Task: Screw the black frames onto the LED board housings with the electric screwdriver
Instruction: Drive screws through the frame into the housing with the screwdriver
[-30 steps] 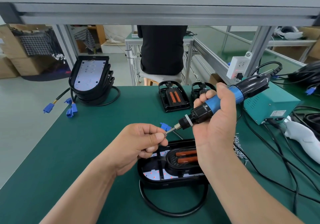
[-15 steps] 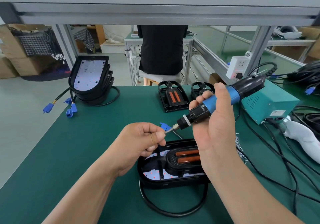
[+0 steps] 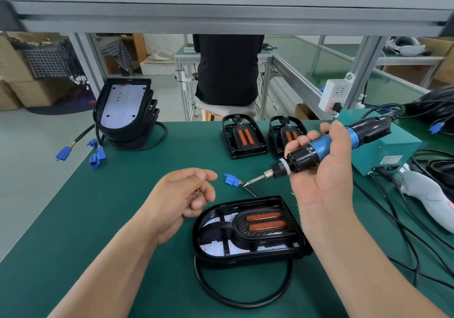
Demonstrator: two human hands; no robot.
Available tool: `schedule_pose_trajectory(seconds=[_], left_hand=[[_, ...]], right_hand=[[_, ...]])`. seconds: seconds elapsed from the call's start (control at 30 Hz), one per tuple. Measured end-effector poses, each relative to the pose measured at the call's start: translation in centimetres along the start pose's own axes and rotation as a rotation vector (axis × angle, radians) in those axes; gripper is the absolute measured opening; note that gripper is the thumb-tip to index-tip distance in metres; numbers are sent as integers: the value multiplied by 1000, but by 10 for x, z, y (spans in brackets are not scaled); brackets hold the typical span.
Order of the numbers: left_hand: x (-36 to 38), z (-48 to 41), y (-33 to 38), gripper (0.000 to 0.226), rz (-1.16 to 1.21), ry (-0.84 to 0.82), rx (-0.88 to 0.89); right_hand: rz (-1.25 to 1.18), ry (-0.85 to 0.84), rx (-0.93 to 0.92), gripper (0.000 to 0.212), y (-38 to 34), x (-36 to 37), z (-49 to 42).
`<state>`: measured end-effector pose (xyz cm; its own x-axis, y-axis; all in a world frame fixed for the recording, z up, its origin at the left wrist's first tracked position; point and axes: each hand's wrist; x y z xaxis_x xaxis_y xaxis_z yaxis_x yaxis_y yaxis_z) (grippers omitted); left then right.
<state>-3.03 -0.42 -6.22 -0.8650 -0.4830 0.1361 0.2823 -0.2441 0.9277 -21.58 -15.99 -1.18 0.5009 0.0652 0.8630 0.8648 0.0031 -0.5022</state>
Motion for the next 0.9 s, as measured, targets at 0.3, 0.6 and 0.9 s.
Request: schedule_pose_trajectory(seconds=[0.3,0.6,0.9], left_hand=[[-7,-7,-1,20,51,19,-115],[-10,3,-2,50,-515,16,-117],[-11,3,-5,6,-634,35,-36]], right_hand=[[39,47,-61,20,-15,-24,-34],[97,5,-42,29,-12,-40,-40],[135,-135,-34,30,-11,-42,-41]])
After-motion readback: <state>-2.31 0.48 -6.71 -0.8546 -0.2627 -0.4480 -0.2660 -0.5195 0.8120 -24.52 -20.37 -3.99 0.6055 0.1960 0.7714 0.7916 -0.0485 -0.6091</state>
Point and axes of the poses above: each hand's wrist, its own z-axis away from the middle knuckle, its own x-axis out of the palm, y = z × x, and after that the axes turned 13 degrees about -x, right-handed
